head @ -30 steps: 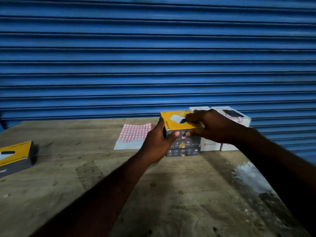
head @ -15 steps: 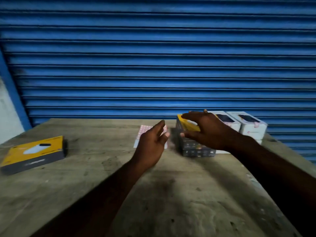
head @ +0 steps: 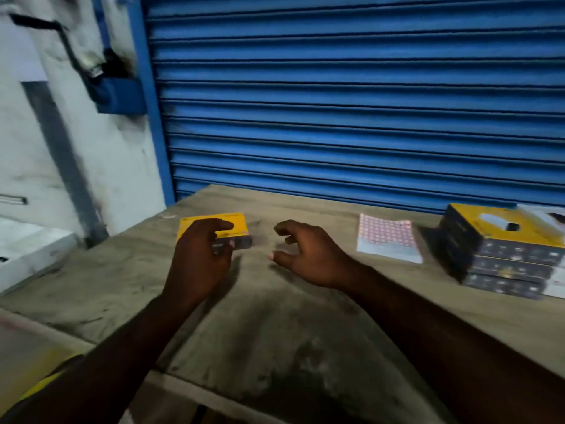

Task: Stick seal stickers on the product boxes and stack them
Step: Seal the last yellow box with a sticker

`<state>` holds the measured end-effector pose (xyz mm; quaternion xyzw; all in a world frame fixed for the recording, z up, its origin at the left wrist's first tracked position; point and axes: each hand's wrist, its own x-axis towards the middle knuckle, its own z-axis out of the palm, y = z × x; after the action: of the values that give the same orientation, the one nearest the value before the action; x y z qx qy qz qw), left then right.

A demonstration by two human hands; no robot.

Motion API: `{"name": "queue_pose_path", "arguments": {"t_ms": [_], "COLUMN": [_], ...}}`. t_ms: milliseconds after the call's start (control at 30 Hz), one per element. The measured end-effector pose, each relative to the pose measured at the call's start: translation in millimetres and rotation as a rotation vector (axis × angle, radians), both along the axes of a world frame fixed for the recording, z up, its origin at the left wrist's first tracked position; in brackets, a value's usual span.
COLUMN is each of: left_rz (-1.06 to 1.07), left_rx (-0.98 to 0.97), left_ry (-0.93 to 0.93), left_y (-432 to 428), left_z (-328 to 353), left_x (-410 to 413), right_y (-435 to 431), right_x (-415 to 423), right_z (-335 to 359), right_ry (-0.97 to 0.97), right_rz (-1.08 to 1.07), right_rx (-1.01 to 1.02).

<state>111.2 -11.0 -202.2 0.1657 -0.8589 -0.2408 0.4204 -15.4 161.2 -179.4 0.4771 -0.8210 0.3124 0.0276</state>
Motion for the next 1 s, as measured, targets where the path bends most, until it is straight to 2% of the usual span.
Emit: {"name": "queue_pose_path", "arguments": {"t_ms": [100, 233, 467, 667, 733, 867, 1000], "left_rz": [0.126, 0.213, 0.134, 0.062, 0.015, -0.073, -0.176], "left_rx": [-0.032, 0.215, 0.458, 0.505, 0.471, 0.309, 0.198], "left_ry": [-0.164, -0.338, -0.197, -0.058, -0.001, 0.063, 0.167], "left_y": [-38, -62, -67, -46, -32, 4, 38], "left_z": [-4, -7, -14, -11, -6, 1, 3], "left_x": [6, 0, -16, -29, -36, -46, -56], "right_y": [-42, -80, -102, -78, -64, -31, 11], "right_x": [-3, -14, -25, -35, -35, -39, -58], "right_z": [-7, -18, -35, -38, -35, -21, -6], "right_ry": [-0.022, -0.054, -0.051, -0.096, -0.077, 0.128, 0.014], "right_rz": [-0.006, -0.004, -0.044, -0.138, -0.173, -0.331, -0.331], "right_rx": [0.02, 0.032, 0.022, -0.107, -0.143, -0.123, -0.291]}}
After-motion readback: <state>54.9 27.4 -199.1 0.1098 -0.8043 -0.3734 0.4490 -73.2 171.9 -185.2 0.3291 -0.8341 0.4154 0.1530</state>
